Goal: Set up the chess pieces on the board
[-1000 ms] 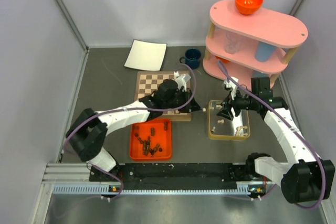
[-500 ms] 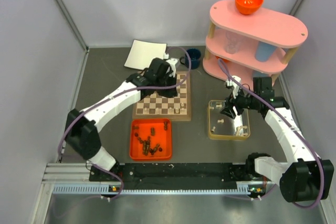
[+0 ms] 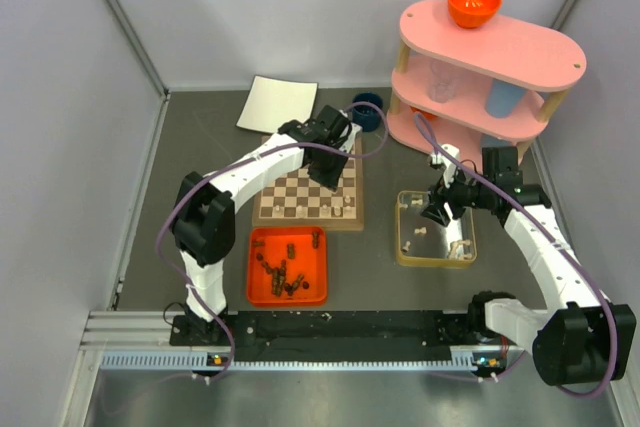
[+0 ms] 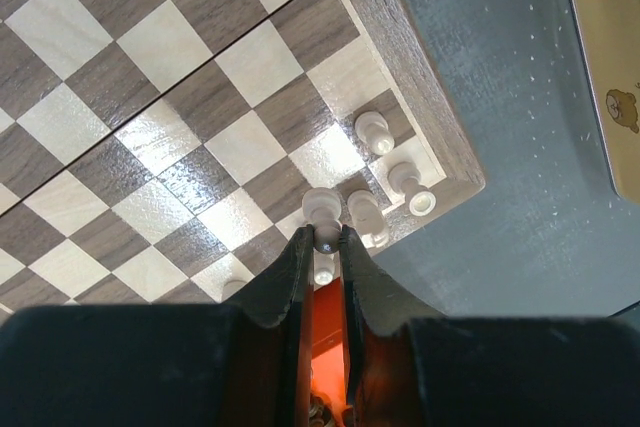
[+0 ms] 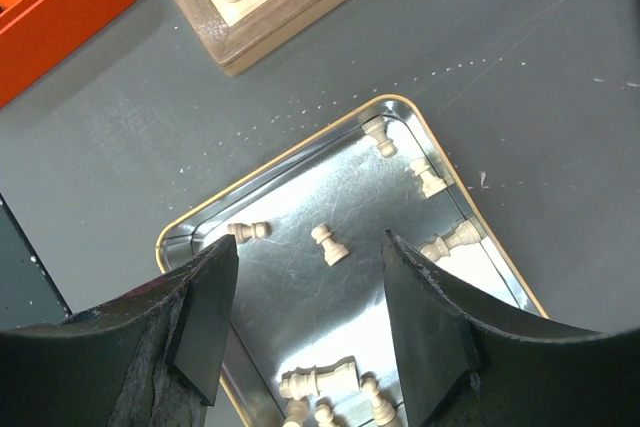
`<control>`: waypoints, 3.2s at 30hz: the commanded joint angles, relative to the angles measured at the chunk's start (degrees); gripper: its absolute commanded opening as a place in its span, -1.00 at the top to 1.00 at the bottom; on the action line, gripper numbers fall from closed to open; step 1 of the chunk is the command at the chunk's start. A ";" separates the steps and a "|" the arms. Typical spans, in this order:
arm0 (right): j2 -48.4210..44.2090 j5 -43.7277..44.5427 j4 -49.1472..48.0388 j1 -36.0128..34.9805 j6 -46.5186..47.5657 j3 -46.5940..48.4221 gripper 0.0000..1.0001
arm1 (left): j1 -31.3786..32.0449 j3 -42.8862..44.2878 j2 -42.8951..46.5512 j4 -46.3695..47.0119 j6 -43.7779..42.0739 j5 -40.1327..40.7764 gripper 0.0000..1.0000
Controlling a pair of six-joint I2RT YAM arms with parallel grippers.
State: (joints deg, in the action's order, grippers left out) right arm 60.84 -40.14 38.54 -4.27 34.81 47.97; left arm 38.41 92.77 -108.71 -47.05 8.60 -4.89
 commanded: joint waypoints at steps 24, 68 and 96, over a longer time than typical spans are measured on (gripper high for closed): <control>-0.28 0.24 -1.54 0.49 0.09 0.64 -0.18 | 0.08 5.49 -7.49 -1.73 -0.78 -3.73 0.98; -0.64 0.15 -1.54 0.49 0.00 0.37 -0.19 | 0.17 6.11 -7.49 -1.38 0.45 -1.44 0.36; 5.16 0.33 4.25 0.49 25.12 -5.95 -0.19 | -2.72 -26.30 33.89 29.53 3.61 4.53 -0.98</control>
State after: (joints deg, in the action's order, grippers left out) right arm 64.75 -37.95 40.16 -4.27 47.27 43.46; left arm 37.63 76.97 -86.17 -32.51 9.98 -3.70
